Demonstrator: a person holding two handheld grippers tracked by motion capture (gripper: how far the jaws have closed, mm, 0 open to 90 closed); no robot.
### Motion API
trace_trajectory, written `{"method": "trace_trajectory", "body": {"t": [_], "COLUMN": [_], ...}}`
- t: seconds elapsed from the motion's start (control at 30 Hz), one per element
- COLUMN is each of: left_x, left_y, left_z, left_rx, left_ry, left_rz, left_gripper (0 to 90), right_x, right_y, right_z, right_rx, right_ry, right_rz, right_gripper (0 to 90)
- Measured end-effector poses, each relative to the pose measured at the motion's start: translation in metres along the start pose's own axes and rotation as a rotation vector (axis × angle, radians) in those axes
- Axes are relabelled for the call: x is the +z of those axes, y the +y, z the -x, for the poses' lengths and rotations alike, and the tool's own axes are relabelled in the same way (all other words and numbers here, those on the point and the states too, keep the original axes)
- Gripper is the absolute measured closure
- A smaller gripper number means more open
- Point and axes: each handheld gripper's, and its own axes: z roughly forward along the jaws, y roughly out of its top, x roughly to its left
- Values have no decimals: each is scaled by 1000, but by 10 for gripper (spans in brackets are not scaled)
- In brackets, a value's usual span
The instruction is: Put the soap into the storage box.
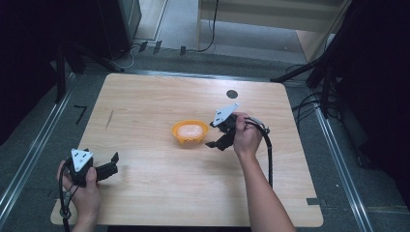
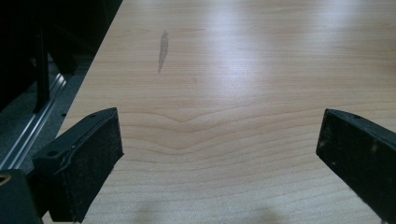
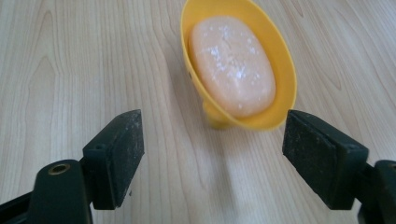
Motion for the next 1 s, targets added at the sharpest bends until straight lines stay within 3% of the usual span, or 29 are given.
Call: {"method": "trace_trajectory", "body": {"t": [0.53,0.9,1.0], "left_x": [0,0,0], "left_y": [0,0,0], "left_z": [0,1,1], "left_rx": [2,5,4], "left_ry": [1,2,2], "left_rz": [-2,-2,-2], "left_gripper": [7,7,7], "right_x": [-20,-39,-44], "right_y": [-65,-111,-123], "right_z": [-31,-56,-63], "right_rx": [122,211,236], "right_ry": [-59,-136,-162], "right_rz": [73,121,135], "right_gripper": [202,189,143]}}
